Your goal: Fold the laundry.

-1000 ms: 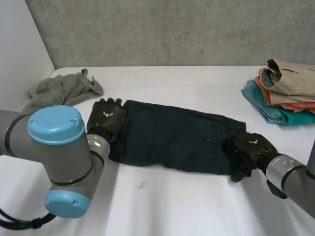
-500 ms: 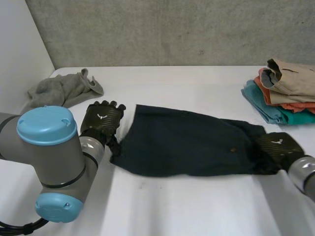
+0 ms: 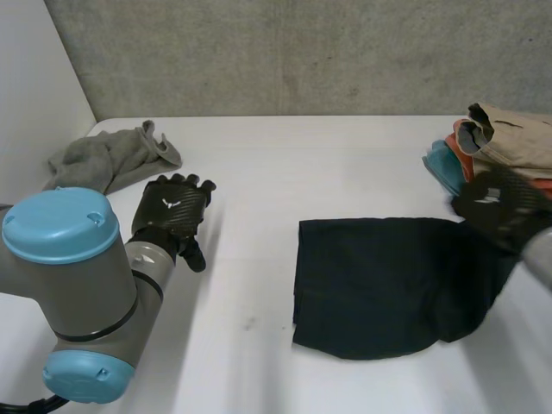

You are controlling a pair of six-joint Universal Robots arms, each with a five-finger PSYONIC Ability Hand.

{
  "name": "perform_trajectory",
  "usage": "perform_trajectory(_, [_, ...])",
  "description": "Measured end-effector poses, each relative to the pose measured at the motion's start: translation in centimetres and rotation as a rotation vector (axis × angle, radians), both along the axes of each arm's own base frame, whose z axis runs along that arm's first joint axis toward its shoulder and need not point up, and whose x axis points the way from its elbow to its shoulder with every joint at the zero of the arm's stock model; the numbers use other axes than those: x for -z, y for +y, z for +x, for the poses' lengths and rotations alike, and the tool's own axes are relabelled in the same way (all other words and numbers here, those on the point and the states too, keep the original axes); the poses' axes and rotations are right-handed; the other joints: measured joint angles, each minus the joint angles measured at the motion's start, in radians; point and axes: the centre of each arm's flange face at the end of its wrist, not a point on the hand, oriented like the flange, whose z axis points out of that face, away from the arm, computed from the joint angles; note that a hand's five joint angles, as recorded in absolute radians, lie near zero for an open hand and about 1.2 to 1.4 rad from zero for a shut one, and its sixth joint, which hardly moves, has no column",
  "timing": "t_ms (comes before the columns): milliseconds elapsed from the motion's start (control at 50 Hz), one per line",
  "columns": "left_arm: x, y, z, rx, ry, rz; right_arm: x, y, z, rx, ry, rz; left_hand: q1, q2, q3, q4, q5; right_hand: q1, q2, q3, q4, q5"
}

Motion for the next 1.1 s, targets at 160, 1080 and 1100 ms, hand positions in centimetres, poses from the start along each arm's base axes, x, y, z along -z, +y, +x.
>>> perform_trajectory(160, [-0.8, 0.0, -0.2, 0.006, 0.015, -0.023, 2.9, 7.3, 10.5, -0.440, -0.020, 0.023, 0.000, 0.000, 0.000, 0.000, 0.000, 0.001, 0.000, 0.002, 0.000, 0.000])
perform_trajectory(1080, [6.0, 5.2, -10.3, 0.250, -0.104, 0.199, 8.1, -0.8, 2.6, 0.150, -0.493, 0.649, -0.010, -0.001, -0.013, -0.012, 0.000, -0.809, -0.948, -1.000, -0.958, -0.898])
perform_trajectory(1100, [6.2, 5.3, -10.2, 0.244, -0.113, 0.209, 8.2, -0.9, 2.6, 0.155, -0.482, 0.644, -0.010, -0.001, -0.013, -0.012, 0.000, -0.809, -0.948, -1.001, -0.958, -0.898])
